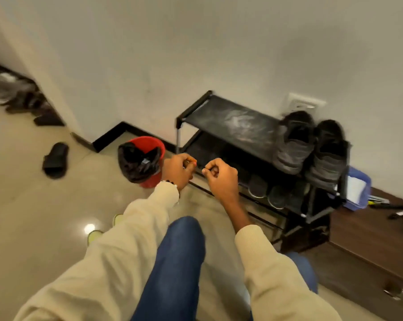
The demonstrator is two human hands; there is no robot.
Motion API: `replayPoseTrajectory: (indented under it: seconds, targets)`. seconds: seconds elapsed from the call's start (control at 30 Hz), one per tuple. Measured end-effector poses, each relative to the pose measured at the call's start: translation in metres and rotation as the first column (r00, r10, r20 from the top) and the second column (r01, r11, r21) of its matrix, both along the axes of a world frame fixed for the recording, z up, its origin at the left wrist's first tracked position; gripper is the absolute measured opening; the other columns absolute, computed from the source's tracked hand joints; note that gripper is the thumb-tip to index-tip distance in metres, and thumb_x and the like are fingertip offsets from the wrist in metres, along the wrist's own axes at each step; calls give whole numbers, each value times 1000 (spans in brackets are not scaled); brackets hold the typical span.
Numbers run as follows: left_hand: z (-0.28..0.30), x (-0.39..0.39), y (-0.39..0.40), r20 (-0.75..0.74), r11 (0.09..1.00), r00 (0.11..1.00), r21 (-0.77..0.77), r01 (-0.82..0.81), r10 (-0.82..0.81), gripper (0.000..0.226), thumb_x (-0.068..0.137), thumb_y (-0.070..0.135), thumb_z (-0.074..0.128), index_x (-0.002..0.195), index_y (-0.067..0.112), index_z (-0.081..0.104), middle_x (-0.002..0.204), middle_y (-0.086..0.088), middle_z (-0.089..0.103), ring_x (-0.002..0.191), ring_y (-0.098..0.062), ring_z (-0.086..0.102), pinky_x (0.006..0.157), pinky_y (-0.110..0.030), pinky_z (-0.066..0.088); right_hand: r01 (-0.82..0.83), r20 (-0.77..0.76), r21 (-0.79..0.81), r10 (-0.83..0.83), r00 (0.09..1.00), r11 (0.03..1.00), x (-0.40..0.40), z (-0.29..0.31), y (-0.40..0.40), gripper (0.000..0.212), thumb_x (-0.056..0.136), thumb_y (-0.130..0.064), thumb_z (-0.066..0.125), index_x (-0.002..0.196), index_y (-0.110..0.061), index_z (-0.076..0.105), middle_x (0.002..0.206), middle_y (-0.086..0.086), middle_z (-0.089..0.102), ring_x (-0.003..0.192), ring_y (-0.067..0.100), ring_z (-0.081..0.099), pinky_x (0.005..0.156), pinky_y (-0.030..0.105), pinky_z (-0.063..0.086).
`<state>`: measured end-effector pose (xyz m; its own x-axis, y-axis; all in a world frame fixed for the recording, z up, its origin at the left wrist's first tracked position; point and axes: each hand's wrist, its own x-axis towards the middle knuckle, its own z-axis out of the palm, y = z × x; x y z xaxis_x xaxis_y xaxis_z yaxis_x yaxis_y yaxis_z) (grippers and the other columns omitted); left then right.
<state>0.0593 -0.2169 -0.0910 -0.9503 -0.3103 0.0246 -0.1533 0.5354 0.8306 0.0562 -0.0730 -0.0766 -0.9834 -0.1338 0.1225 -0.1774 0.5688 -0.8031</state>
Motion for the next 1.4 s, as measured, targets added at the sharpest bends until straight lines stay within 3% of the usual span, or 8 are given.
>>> replayPoseTrajectory:
  seconds: [0.13,0.3,0.43,0.67,0.87,1.03,1.17,1.4]
  targets:
    - [-62,44,-78,150,979,968,-7,-205,204,10,87,13,59,87,18,68,73,-4,71,68,-25,68,69,-41,58,-271,155,89,255,954,959,3,-37,-80,8,83,-15,66,79,-10,62,64,4,61,62,18,56,61,29,45]
    - [-144,103,-150,441,944,837,-203,-260,325,17,92,21,56,102,17,69,99,-10,71,93,-31,65,80,-34,51,-638,504,189,484,716,747,9,-100,-179,13,82,-22,71,87,-12,65,91,6,67,88,23,62,78,29,49]
    - [-204,145,-177,649,943,686,-198,-267,330,28,94,22,55,120,13,62,116,-13,65,106,-33,60,85,-33,47,-775,681,254,462,568,579,26,-163,-231,28,84,-22,68,106,-4,65,110,16,66,102,31,61,86,34,51]
    - [-309,182,-185,910,944,354,-103,-314,217,52,91,41,52,138,29,35,116,-16,60,98,-37,60,81,-39,53,-865,867,271,283,409,422,59,-301,-246,32,92,-16,56,123,-5,53,122,17,58,110,32,56,85,32,44]
    - [-386,186,-176,962,881,220,-42,-471,163,71,90,42,58,149,36,19,124,-18,54,103,-39,60,84,-39,53,-866,911,298,150,383,402,78,-380,-250,45,93,-20,53,136,-17,41,131,15,50,119,33,50,96,41,44]
    - [-423,187,-172,961,865,189,-84,-494,201,50,91,41,58,133,17,49,121,-18,57,105,-37,58,85,-36,50,-836,866,372,172,469,404,90,-413,-246,37,94,-17,53,130,-7,49,127,17,54,117,32,53,94,34,45]
    - [-422,190,-168,931,836,196,-166,-524,308,47,87,48,62,114,9,62,108,-21,60,99,-38,57,79,-36,46,-778,768,465,243,592,423,85,-405,-248,28,97,-11,48,122,-3,56,120,18,59,110,33,58,90,35,48]
    - [-366,183,-177,880,832,234,-262,-488,414,39,89,38,61,106,3,61,103,-22,62,96,-36,57,68,-32,38,-774,674,494,388,628,395,65,-344,-252,24,95,-8,48,116,-1,58,114,20,60,104,36,60,85,37,49]
